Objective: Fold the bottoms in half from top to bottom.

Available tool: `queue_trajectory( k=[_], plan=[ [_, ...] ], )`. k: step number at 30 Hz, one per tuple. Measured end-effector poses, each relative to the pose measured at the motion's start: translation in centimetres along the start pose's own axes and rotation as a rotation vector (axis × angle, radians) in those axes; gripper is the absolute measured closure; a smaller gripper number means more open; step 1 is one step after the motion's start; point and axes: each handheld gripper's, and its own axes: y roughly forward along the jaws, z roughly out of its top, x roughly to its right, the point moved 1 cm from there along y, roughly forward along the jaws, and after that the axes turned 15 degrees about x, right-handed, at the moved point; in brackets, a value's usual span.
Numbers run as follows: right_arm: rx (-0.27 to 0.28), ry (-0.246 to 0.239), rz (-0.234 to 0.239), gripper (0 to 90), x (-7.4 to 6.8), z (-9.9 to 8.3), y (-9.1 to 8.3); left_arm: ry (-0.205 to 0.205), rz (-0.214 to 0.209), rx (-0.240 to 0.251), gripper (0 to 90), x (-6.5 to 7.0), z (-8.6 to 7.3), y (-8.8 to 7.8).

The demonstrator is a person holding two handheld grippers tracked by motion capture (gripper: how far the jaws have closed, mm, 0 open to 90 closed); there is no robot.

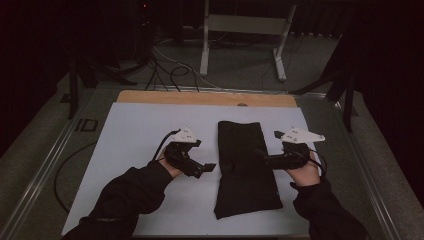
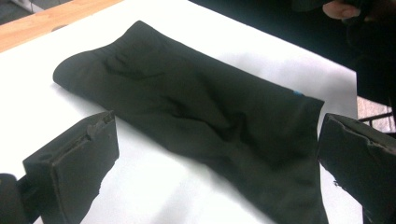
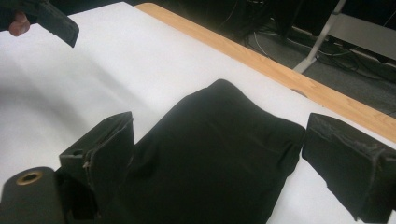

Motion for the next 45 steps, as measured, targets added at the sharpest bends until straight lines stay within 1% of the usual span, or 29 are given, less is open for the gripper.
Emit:
queue_trajectory(
  k=[3, 6, 7, 10, 12, 14, 17, 20, 21, 22, 25, 27, 28, 30, 33, 34, 38, 40, 41, 42, 43, 45],
  plan=[
    [0.006, 0.005, -0.004, 9.3, 0.5, 0.2, 0.6, -0.005, 0.006, -0.004, 0.0, -0.3, 0.2, 0.4],
    [0.010, 0.009, -0.004, 9.3, 0.8, 0.3, 1.1, 0.002, 0.015, -0.017, 0.1, -0.6, 0.3, 0.9],
    [0.005, 0.012, 0.003, 9.3, 1.1, 0.3, 1.7, 0.001, 0.016, -0.021, 0.1, -0.7, 0.4, 1.1],
    [0.005, 0.010, 0.002, 9.3, 1.5, 0.5, 2.4, -0.002, 0.024, -0.028, 0.1, -1.0, 0.6, 1.5],
    [0.011, 0.021, 0.002, 9.3, 1.9, 0.5, 3.0, -0.006, 0.029, -0.028, 0.1, -1.2, 0.7, 1.8],
    [0.004, 0.021, -0.001, 9.2, 2.2, 0.5, 3.6, -0.014, 0.038, -0.029, 0.1, -1.5, 0.9, 2.1],
    [-0.007, 0.024, 0.003, 9.3, 2.6, 0.5, 4.4, -0.040, 0.048, -0.031, 0.1, -2.1, 1.0, 2.5],
    [-0.018, 0.028, 0.007, 9.3, 2.9, 0.6, 5.2, -0.042, 0.068, -0.028, 0.1, -2.6, 1.0, 3.0],
    [-0.014, 0.031, 0.004, 9.3, 3.0, 0.6, 5.5, -0.045, 0.076, -0.028, 0.1, -2.8, 1.0, 3.2],
    [-0.015, 0.030, -0.009, 9.3, 3.1, 0.6, 5.7, -0.052, 0.081, -0.026, 0.1, -2.9, 1.0, 3.4],
    [-0.013, 0.053, -0.015, 9.3, 3.6, 0.5, 6.2, -0.065, 0.096, -0.027, 0.1, -3.4, 0.9, 4.0],
    [-0.022, 0.052, -0.018, 9.3, 3.9, 0.4, 6.6, -0.070, 0.104, -0.030, 0.1, -3.6, 0.8, 4.4],
    [-0.024, 0.048, -0.020, 9.3, 4.1, 0.4, 6.8, -0.074, 0.114, -0.030, 0.1, -3.8, 0.8, 4.6],
    [-0.041, 0.052, -0.031, 9.3, 4.6, 0.1, 7.1, -0.088, 0.119, -0.027, 0.1, -4.1, 0.7, 5.0],
    [-0.058, 0.053, -0.041, 9.2, 5.3, -0.3, 7.4, -0.095, 0.144, -0.028, 0.1, -4.7, 0.5, 5.6],
    [-0.056, 0.062, -0.047, 9.3, 5.5, -0.5, 7.5, -0.099, 0.149, -0.028, 0.2, -4.9, 0.4, 5.9],
    [-0.081, 0.070, -0.070, 9.2, 6.2, -1.2, 7.9, -0.117, 0.157, -0.033, 0.2, -5.5, 0.0, 6.8],
    [-0.096, 0.065, -0.083, 9.2, 6.5, -1.6, 8.1, -0.134, 0.164, -0.037, 0.1, -5.9, -0.3, 7.3],
    [-0.096, 0.065, -0.083, 9.2, 6.5, -1.6, 8.1, -0.134, 0.164, -0.037, 0.2, -5.9, -0.3, 7.3],
    [-0.100, 0.064, -0.089, 9.2, 6.7, -1.7, 8.3, -0.145, 0.174, -0.043, 0.2, -6.2, -0.5, 7.9],
    [-0.127, 0.070, -0.101, 9.3, 7.1, -2.2, 8.6, -0.150, 0.172, -0.045, 0.2, -6.4, -0.6, 8.0],
    [-0.148, 0.072, -0.105, 9.3, 7.3, -2.6, 8.9, -0.163, 0.176, -0.046, 0.2, -6.7, -0.9, 8.4]
  ],
)
